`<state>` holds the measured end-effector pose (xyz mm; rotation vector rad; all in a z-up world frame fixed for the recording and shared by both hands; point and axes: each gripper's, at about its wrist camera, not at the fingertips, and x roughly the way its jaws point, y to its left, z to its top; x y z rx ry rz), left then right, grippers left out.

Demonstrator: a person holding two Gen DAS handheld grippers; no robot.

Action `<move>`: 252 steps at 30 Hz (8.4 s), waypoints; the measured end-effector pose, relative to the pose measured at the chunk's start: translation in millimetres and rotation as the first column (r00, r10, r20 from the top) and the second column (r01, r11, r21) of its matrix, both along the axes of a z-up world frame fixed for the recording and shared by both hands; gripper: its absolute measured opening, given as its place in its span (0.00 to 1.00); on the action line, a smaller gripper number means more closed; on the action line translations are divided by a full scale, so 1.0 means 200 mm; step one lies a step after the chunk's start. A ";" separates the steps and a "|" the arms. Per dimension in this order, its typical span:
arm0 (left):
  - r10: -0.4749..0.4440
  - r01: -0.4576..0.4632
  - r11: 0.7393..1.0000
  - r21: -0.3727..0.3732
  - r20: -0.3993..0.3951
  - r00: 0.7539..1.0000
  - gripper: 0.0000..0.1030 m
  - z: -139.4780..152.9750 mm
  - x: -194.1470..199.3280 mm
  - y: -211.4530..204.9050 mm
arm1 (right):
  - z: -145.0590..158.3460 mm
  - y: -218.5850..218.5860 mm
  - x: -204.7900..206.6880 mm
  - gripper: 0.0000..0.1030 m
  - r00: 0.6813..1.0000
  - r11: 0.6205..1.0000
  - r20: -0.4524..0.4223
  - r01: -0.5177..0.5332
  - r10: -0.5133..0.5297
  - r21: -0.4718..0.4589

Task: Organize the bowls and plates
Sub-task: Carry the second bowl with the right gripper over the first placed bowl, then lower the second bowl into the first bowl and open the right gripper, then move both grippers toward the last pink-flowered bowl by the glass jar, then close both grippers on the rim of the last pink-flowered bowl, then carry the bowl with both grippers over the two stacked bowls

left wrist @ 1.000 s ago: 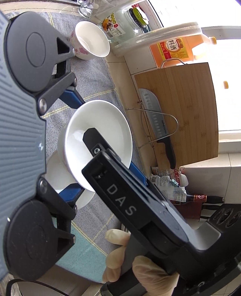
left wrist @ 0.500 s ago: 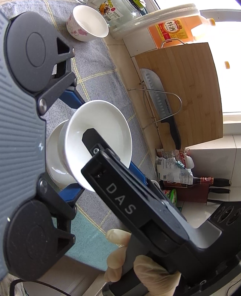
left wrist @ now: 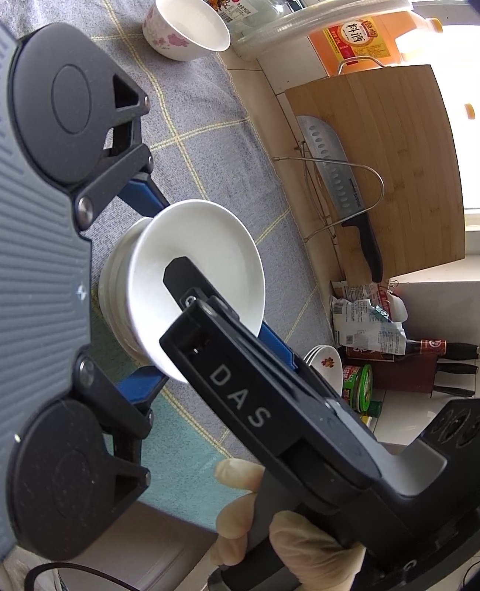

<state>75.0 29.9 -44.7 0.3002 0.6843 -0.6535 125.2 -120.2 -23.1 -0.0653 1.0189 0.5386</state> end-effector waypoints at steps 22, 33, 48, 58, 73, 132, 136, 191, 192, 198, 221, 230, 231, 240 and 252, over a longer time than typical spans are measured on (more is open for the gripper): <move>0.005 -0.004 1.000 0.012 -0.021 1.000 0.85 -0.03 0.02 -0.02 | -0.05 0.00 0.01 0.83 1.000 1.000 -0.022 -0.011 0.011 -0.006; 0.008 -0.007 1.000 0.011 -0.017 1.000 0.93 -0.03 0.02 0.00 | -0.05 0.01 0.00 0.98 1.000 1.000 -0.023 -0.016 0.017 0.025; 0.061 -0.061 0.998 -0.017 0.006 0.998 0.93 0.03 -0.09 0.11 | 0.02 0.04 -0.05 1.00 0.997 0.999 0.072 -0.037 0.039 -0.027; 0.241 -0.240 0.971 -0.023 0.060 0.969 0.94 0.11 -0.12 0.25 | 0.07 0.12 -0.07 1.00 0.977 0.988 0.148 -0.147 0.153 -0.050; 0.325 -0.322 0.945 -0.047 0.176 0.929 1.00 0.22 -0.01 0.68 | 0.18 0.41 -0.06 1.00 0.948 0.985 0.271 -0.158 0.169 -0.063; 0.042 -0.041 0.999 0.008 -0.110 0.993 0.88 0.00 1.24 1.05 | -0.29 1.23 0.37 1.00 0.953 0.975 0.270 0.178 -0.138 -0.130; 0.034 -0.034 0.999 0.004 -0.155 0.987 0.76 -0.02 1.27 1.05 | -0.28 1.24 0.45 0.99 0.950 0.981 0.284 0.167 -0.132 -0.103; -0.037 0.033 0.999 -0.022 -0.195 0.980 0.63 0.18 0.91 0.94 | -0.06 1.14 0.22 0.81 0.964 0.993 0.258 0.086 -0.061 -0.086; -0.041 0.037 0.999 -0.022 -0.193 0.980 0.63 0.19 0.89 0.93 | -0.05 1.13 0.20 0.81 0.964 0.993 0.258 0.086 -0.062 -0.083; -0.063 0.060 0.998 -0.025 -0.179 0.982 0.63 0.25 0.79 0.83 | 0.01 1.05 0.09 0.81 0.962 0.992 0.266 0.092 -0.068 -0.081; -0.239 0.236 0.971 -0.038 -0.140 0.961 0.63 0.35 0.54 0.36 | 0.12 0.63 -0.25 0.81 0.933 0.967 0.296 0.239 -0.204 -0.087; -0.322 0.320 0.947 -0.039 -0.132 0.937 0.63 0.35 0.48 0.15 | 0.15 0.46 -0.34 0.81 0.911 0.943 0.304 0.320 -0.279 -0.094; -0.331 0.329 0.944 -0.038 -0.134 0.934 0.63 0.35 0.48 0.13 | 0.15 0.44 -0.35 0.81 0.908 0.940 0.305 0.329 -0.287 -0.095; -0.388 0.387 0.921 -0.037 -0.152 0.909 0.63 0.31 0.45 -0.03 | 0.14 0.31 -0.42 0.81 0.889 0.913 0.294 0.394 -0.351 -0.102; -0.392 0.396 0.918 -0.021 -0.201 0.898 0.63 0.21 0.44 -0.10 | 0.06 0.23 -0.43 0.81 0.896 0.910 0.234 0.406 -0.376 -0.091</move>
